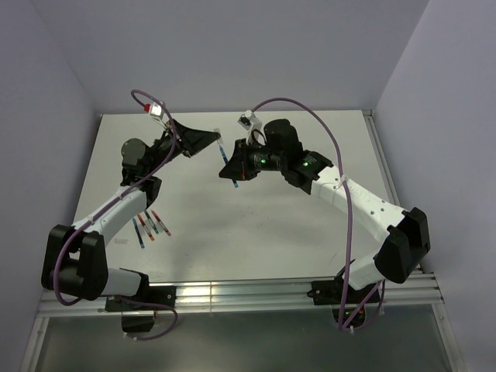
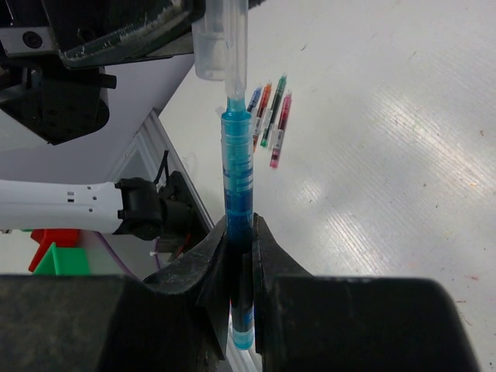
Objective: Insert the pens into the pen caps
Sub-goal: Insert the pen cap onto the pen, then press the pen cap onto the pen.
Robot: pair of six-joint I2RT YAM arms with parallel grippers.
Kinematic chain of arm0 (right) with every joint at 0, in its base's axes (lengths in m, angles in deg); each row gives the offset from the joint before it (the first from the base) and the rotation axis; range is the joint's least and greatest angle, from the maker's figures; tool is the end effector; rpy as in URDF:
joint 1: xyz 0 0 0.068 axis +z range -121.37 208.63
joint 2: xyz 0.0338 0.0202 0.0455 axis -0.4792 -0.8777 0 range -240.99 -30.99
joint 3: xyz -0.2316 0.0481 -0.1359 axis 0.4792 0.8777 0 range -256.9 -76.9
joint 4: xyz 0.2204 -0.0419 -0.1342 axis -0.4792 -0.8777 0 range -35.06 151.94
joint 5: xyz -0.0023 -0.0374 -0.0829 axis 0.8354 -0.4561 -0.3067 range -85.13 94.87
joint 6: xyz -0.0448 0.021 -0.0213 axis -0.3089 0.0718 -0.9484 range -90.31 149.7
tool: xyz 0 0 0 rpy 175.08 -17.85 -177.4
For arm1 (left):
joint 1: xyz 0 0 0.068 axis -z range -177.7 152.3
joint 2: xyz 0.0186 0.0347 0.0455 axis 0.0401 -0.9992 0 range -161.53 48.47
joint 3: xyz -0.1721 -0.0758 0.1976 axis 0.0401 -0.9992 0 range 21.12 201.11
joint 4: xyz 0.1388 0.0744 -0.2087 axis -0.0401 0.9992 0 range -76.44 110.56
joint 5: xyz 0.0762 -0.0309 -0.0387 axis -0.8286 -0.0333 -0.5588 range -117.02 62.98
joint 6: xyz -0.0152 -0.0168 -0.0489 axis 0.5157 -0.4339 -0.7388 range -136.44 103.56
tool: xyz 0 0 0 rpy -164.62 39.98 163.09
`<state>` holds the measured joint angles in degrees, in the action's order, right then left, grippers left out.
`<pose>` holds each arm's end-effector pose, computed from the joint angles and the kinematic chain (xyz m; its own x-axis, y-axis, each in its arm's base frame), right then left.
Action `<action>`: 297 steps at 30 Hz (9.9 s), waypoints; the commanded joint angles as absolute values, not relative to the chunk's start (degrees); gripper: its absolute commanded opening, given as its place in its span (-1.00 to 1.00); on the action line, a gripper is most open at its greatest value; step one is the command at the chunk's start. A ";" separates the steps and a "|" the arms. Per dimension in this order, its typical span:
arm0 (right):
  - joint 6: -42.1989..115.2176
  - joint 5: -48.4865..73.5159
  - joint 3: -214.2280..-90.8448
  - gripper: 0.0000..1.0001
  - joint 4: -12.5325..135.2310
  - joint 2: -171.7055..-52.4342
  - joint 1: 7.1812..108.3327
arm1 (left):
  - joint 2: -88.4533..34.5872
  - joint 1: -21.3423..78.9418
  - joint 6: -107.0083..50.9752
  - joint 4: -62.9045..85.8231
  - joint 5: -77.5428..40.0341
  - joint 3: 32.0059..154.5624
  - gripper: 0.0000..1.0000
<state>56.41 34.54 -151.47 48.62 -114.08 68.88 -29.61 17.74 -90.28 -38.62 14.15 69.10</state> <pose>0.2457 0.2311 0.3596 -0.6638 -0.0501 -0.7462 -0.6870 0.4354 0.5818 0.2837 -0.1028 0.3387 -0.6564 -0.5688 -0.4956 0.5675 0.0605 -0.8211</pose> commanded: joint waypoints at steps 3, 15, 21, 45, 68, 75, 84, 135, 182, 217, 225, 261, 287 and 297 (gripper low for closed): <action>55.27 33.61 -153.54 -1.00 48.94 -111.67 68.71 | -28.25 18.65 -87.01 -38.56 14.91 69.37 -0.99; 55.09 33.17 -153.37 -1.00 48.76 -110.71 68.27 | -28.08 18.74 -85.87 -37.06 14.38 69.45 -0.99; 55.01 34.49 -153.28 -1.00 48.50 -111.06 68.27 | -27.90 18.30 -85.96 -37.06 14.03 69.80 -0.99; 54.92 33.70 -153.37 -1.00 48.23 -111.32 68.27 | -28.69 18.21 -86.40 -37.77 15.08 69.63 -0.99; 56.85 30.81 -151.44 -1.00 51.13 -109.74 66.42 | -27.55 22.25 -84.11 -34.78 13.33 69.54 -0.99; 56.59 29.13 -151.17 -1.00 51.31 -109.21 66.42 | -25.88 24.53 -82.27 -32.67 11.39 69.54 -0.99; 55.62 26.50 -151.08 -1.00 50.34 -108.16 66.34 | -24.21 27.08 -78.49 -26.96 9.73 70.60 -0.99; 48.68 4.97 -147.92 -1.00 55.09 -104.46 70.03 | -12.08 34.03 -71.46 -16.41 1.64 62.25 -0.99; 44.37 -2.53 -160.66 -1.00 50.26 -111.06 71.43 | -15.08 45.80 -69.00 -0.59 -12.43 66.64 -0.99; 62.82 48.45 -148.80 -1.00 73.63 -99.81 57.29 | -11.73 40.36 -69.95 -19.90 19.90 62.16 -0.99; 63.63 50.67 -149.24 -1.00 73.92 -101.04 56.75 | -12.44 40.36 -70.15 -19.41 19.75 62.95 -0.99; 48.15 37.04 -156.00 -1.00 52.19 -105.69 68.53 | -12.34 28.14 -57.48 -2.87 3.57 84.30 0.40; 44.90 31.69 -159.78 -1.00 46.92 -108.68 72.13 | -17.09 27.61 -58.18 -1.64 6.64 88.00 -0.92; 46.91 38.95 -160.58 -1.00 51.21 -107.55 69.42 | -15.86 27.53 -61.08 -8.58 13.58 83.08 -0.99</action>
<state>45.14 34.61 -157.98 46.00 -108.99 71.02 -17.00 27.36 -60.36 -4.00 7.73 84.53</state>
